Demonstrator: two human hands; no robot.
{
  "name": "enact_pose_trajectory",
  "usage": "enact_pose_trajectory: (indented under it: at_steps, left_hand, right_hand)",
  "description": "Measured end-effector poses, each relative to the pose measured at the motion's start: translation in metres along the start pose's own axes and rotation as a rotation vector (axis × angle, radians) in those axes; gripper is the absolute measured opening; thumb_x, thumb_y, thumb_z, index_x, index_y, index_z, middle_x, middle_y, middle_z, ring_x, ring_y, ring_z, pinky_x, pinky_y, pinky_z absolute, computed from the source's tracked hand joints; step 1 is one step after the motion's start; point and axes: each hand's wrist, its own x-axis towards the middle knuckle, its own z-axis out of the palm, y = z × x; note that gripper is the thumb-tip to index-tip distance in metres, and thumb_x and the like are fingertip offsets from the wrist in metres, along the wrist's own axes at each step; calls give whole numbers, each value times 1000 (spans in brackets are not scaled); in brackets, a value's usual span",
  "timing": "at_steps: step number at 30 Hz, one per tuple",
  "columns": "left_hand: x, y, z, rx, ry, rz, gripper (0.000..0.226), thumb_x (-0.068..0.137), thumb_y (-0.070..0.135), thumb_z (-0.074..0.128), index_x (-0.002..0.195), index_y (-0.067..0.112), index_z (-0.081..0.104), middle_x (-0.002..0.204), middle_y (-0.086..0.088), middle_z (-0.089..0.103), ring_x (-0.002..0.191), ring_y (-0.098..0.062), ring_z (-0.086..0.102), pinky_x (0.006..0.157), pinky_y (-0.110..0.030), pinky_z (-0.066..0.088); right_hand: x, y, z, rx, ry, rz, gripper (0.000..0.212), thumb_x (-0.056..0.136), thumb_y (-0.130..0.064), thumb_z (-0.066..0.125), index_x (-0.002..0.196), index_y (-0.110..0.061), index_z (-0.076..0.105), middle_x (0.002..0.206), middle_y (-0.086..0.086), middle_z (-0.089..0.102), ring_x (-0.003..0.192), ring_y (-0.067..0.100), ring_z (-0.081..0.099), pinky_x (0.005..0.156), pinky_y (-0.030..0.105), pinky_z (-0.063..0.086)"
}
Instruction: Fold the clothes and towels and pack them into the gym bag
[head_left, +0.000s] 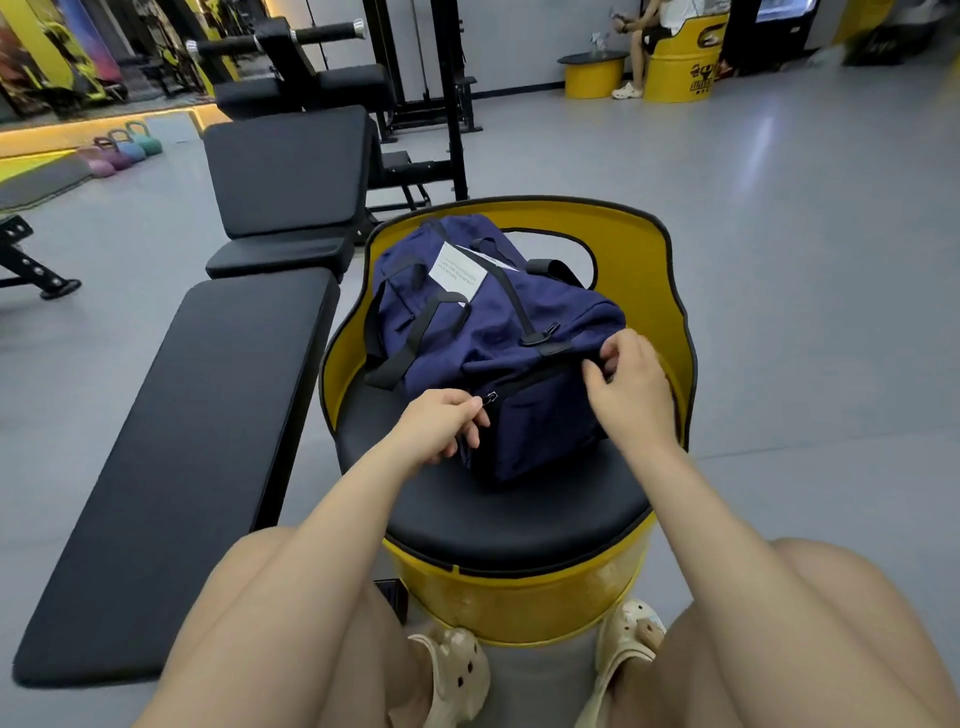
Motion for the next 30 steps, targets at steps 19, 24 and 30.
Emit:
enact_pose_trajectory:
  at_steps: [19, 24, 30]
  left_hand:
    - [1, -17, -4, 128, -8, 41, 27, 97, 24, 50, 75, 19, 65, 68, 7, 68, 34, -4, 42, 39, -16, 32]
    - [-6, -24, 1, 197, -60, -66, 23, 99, 21, 47, 87, 12, 65, 80, 0, 69, 40, -6, 45, 33, -8, 29]
    - [-8, -50, 26, 36, 40, -78, 21, 99, 23, 47, 90, 18, 65, 81, 1, 70, 46, -12, 46, 34, -10, 29]
  right_hand:
    - [-29, -53, 34, 514, -390, 402, 30, 93, -22, 61, 67, -8, 63, 62, 7, 64, 52, 14, 60, 45, 21, 49]
    - [-30, -53, 32, 606, -364, 487, 28, 94, -21, 58, 70, -8, 60, 66, 9, 63, 53, 15, 59, 45, 21, 50]
    - [-53, -53, 49, 338, -420, 324, 36, 83, -48, 67, 73, -13, 65, 68, 6, 69, 63, 18, 68, 58, 33, 59]
